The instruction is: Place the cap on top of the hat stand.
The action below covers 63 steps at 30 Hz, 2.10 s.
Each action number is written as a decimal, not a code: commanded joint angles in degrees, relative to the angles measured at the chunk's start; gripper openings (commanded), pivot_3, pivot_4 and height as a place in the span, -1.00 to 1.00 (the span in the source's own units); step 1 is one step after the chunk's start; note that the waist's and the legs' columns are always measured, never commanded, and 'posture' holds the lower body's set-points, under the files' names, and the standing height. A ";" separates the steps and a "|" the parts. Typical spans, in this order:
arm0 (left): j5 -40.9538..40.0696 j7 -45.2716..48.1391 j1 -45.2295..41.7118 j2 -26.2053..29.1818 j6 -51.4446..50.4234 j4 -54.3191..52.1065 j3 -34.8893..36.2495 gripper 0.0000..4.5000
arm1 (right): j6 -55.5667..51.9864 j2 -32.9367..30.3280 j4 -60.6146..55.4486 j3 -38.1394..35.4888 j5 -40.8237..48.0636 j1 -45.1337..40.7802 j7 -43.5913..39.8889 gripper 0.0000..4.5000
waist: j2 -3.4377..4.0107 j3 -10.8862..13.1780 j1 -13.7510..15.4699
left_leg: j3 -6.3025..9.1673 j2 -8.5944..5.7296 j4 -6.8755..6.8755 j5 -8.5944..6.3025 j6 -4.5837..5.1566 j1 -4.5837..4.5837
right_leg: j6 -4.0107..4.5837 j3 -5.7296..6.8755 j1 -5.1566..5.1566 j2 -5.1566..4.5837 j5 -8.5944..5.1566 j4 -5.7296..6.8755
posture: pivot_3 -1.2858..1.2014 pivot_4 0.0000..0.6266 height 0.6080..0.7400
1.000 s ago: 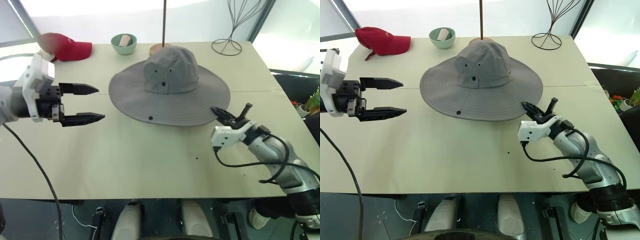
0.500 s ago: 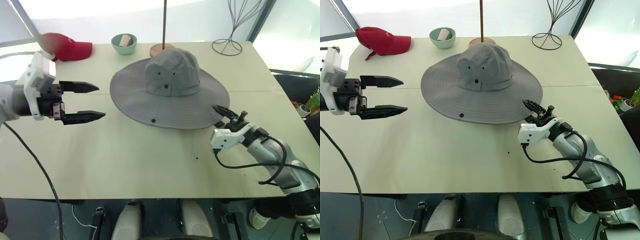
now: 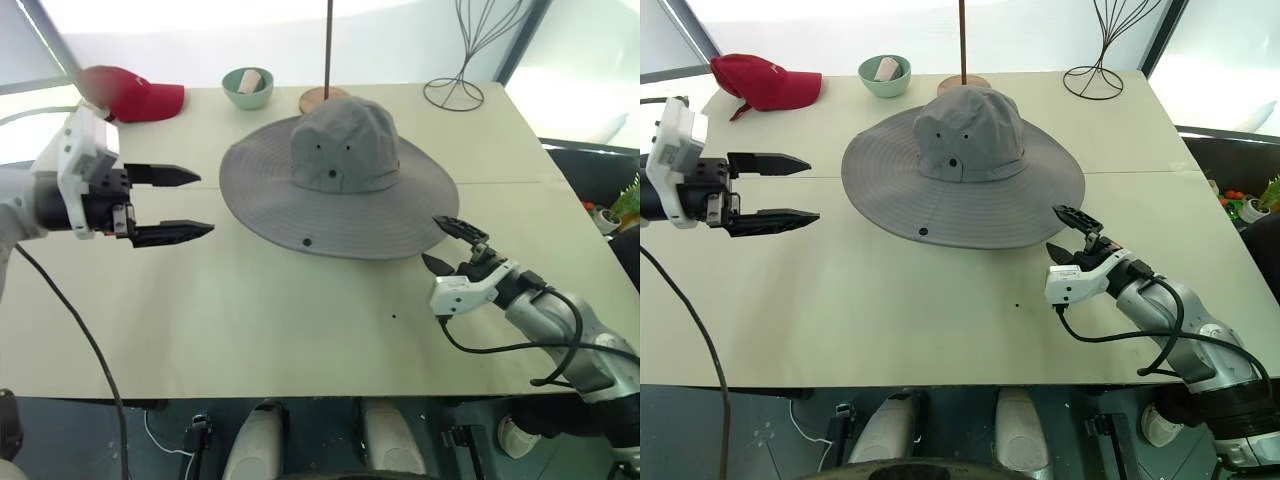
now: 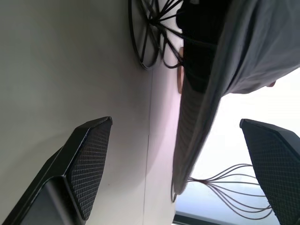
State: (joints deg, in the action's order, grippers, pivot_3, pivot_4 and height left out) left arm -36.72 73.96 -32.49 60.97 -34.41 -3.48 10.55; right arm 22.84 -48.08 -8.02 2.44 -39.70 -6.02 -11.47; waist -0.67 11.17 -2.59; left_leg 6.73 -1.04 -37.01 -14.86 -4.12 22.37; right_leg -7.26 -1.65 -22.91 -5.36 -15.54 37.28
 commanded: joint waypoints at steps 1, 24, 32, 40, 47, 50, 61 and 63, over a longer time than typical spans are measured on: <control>0.42 0.68 -1.84 0.07 0.94 0.31 0.09 1.00 | 0.04 1.01 -3.77 -1.11 1.09 -1.13 -0.06 0.98 | 0.00 0.00 0.02 | 0.00 0.00 0.00 0.00 0.00 0.00 | 0.00 0.00 0.00 0.00 0.00 0.00 | 0.03 -0.52 1.00; 0.79 0.55 -1.24 -0.12 0.64 0.10 1.37 1.00 | 2.51 0.80 1.41 4.23 -10.64 -7.78 4.98 -0.93 | -0.01 0.00 0.04 | 0.00 0.00 0.00 0.00 0.00 0.01 | 0.00 0.00 -0.01 0.00 0.00 -0.02 | 0.03 -0.52 1.00; 0.85 0.38 -1.14 -0.07 0.76 0.07 1.48 1.00 | 2.83 1.76 3.18 3.33 -4.86 -8.91 2.78 -0.60 | -0.01 0.00 0.03 | 0.00 0.00 0.00 0.00 0.00 0.01 | 0.00 0.00 0.00 0.00 0.00 -0.02 | 0.03 -0.52 1.00; 1.03 0.65 -1.26 -0.02 0.88 0.63 1.25 1.00 | 2.74 0.45 0.03 2.34 -6.49 -4.27 3.13 0.22 | -0.01 0.00 0.13 | 0.00 0.00 0.00 0.00 0.00 0.02 | 0.00 0.00 0.00 0.00 0.00 -0.02 | 0.03 -0.52 1.00; 2.22 1.38 -2.99 -0.81 2.14 3.28 -0.34 1.00 | 3.90 -2.48 -4.80 -4.19 -3.78 5.94 3.91 0.22 | -0.01 0.00 0.13 | 0.00 0.00 -0.01 0.00 0.00 0.01 | 0.00 0.00 0.01 0.00 0.00 -0.01 | 0.03 -0.52 1.00; 3.02 1.75 -3.79 -1.31 3.04 5.09 -0.79 1.00 | 8.29 -5.39 -8.90 -9.98 2.32 11.04 2.50 0.22 | 0.00 0.00 0.13 | 0.00 0.00 -0.01 0.00 0.00 0.01 | 0.00 0.00 0.02 -0.01 0.00 -0.02 | 0.03 -0.52 1.00; 4.93 1.27 -4.55 -0.41 4.12 9.50 0.46 1.00 | -14.97 -11.05 -4.83 -32.93 45.19 22.97 -28.72 0.99 | -0.12 0.03 0.15 | -0.01 -0.01 -0.07 -0.01 0.03 -0.06 | -0.01 0.00 0.25 -0.04 0.01 -0.18 | 0.03 -0.52 1.00; 4.70 0.99 -4.64 0.37 3.34 9.77 1.30 1.00 | -28.01 -13.89 -3.79 -37.54 61.41 19.91 -39.32 0.99 | -0.08 0.06 -0.03 | 0.00 0.00 -0.06 -0.02 0.05 -0.13 | 0.00 0.00 0.30 -0.03 0.00 -0.15 | 0.03 -0.52 1.00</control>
State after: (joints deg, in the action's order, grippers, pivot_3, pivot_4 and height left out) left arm -31.82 75.18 -36.13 59.57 -30.90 6.66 8.79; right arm 3.24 -59.78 -11.19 -30.21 9.53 16.21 -43.65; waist -0.75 11.22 -2.61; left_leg 6.73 -1.02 -37.07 -14.90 -4.03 22.21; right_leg -7.26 -1.65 -22.60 -5.39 -15.54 37.13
